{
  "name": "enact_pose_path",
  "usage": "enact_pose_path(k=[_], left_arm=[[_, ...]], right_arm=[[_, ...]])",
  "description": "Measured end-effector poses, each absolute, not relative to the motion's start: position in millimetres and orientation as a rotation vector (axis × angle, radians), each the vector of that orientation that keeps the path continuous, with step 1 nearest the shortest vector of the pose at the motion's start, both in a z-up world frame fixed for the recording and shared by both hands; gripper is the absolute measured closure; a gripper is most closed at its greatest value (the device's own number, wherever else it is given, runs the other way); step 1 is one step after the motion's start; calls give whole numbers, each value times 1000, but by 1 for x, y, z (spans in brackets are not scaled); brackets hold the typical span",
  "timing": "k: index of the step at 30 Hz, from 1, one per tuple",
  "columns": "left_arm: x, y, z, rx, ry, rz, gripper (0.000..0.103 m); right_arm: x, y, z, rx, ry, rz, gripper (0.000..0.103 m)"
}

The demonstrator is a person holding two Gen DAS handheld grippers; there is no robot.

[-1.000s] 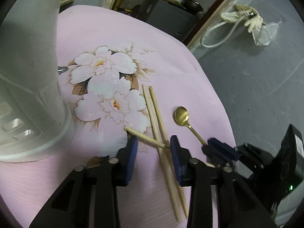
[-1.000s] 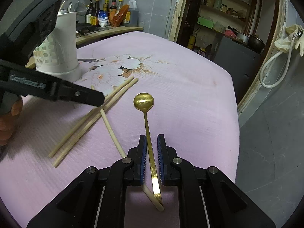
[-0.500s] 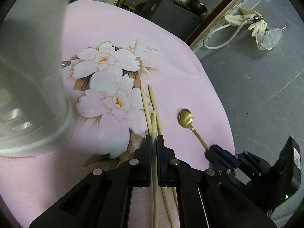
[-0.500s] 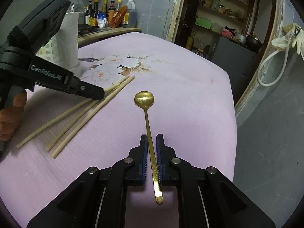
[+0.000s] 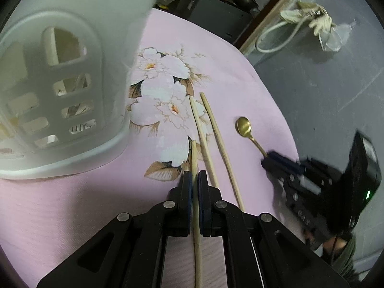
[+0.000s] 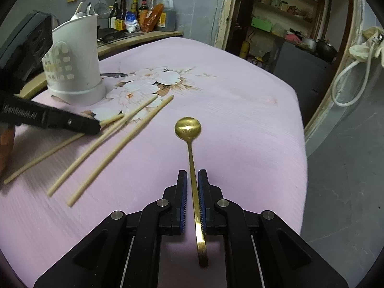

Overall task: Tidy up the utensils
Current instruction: 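Lift the chopstick and gold spoon and carry both toward the basket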

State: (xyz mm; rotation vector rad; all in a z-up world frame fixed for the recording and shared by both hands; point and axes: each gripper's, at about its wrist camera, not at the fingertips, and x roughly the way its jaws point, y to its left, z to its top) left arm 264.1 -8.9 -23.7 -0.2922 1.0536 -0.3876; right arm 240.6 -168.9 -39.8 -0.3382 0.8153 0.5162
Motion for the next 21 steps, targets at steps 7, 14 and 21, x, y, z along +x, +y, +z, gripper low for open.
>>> enact_pose_path(k=[7, 14, 21], left_arm=[[256, -16, -21, -168, 1076, -426, 99], [253, -11, -21, -154, 1097, -454, 98], [254, -26, -17, -22, 1153, -483, 97]], right_arm=[[254, -158, -39, -339, 838, 558, 82], [258, -152, -40, -341, 841, 563, 79], [265, -142, -40, -376, 844, 561, 74]])
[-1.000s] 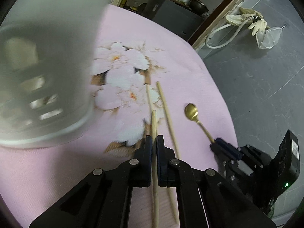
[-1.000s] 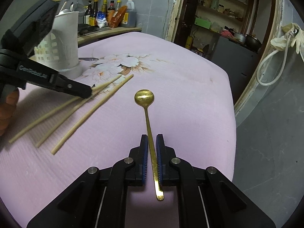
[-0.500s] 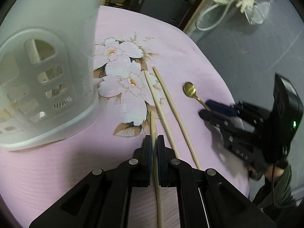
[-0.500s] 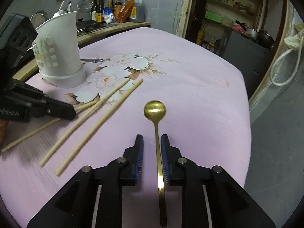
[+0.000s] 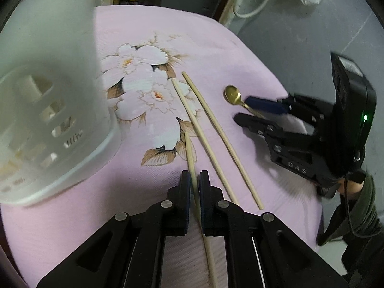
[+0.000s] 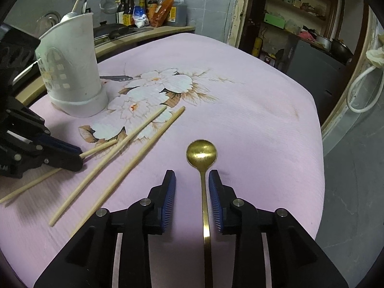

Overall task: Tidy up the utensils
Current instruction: 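Lift the chopstick and gold spoon and carry both toward the basket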

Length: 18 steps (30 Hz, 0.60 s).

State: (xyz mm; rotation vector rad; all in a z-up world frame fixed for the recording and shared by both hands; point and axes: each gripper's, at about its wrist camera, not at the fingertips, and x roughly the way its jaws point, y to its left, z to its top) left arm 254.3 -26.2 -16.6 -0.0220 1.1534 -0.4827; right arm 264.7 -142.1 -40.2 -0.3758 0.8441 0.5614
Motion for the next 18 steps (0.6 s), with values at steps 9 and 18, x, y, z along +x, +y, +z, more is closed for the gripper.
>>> enact_pose_path(k=[9, 18], left_arm=[[260, -29, -19, -22, 1164, -509, 97], [255, -28, -20, -21, 1116, -495, 101]], right_arm=[[283, -131, -42, -380, 862, 555, 72], [295, -126, -41, -387, 894, 595, 70]])
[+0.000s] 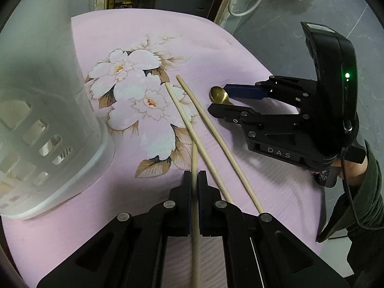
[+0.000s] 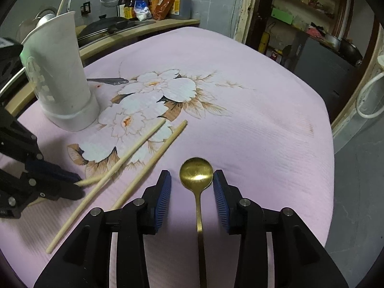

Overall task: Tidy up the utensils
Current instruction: 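Lift the chopstick and gold spoon and carry both toward the basket, then lower the chopstick and gold spoon over the white basket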

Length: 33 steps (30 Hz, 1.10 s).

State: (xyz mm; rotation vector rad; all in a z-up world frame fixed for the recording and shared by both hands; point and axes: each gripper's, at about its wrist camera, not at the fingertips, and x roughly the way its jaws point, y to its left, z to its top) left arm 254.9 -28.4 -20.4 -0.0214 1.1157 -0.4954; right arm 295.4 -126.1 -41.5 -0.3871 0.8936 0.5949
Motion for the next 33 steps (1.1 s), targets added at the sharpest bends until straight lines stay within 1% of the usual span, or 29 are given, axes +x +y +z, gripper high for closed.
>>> enact_pose_path(k=[1, 7, 14, 21, 25, 33], left_arm=[[253, -27, -20, -33, 1106, -495, 101], [235, -18, -16, -96, 1017, -524, 101], [211, 5, 4, -231, 818, -527, 101], [185, 15, 32, -235, 569, -440, 101], [175, 14, 42, -216, 472, -387, 101], [166, 28, 59, -244, 343, -352, 101]], right_arm=[[295, -126, -42, -388, 891, 594, 77], [283, -132, -38, -357, 834, 571, 77], [240, -148, -6, -241, 609, 559, 77], [208, -147, 19, -187, 408, 528, 77], [199, -141, 27, -176, 338, 530, 77], [196, -132, 49, -127, 253, 558, 77]])
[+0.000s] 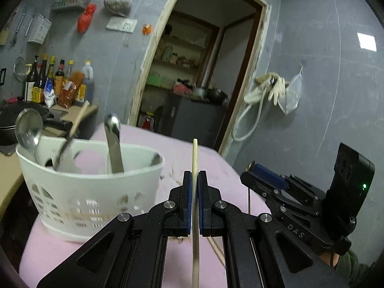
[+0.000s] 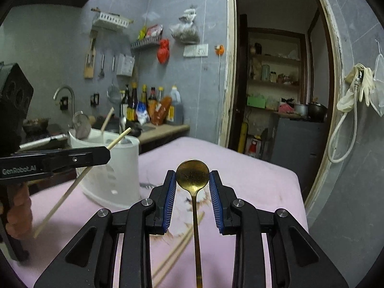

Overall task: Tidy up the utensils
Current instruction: 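Lower the chopstick and gold spoon over the white basket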

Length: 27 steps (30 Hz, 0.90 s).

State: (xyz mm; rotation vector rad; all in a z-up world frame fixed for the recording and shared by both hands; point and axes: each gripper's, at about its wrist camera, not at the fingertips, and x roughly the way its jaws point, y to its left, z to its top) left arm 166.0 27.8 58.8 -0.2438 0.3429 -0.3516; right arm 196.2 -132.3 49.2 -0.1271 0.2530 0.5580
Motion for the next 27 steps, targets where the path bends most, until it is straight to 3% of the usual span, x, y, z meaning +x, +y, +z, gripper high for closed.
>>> enact_pose_path(k=[27], left_arm=[[193, 200, 150, -447, -33, 0, 100]], right_arm=[[221, -37, 151, 86, -26, 747, 77]])
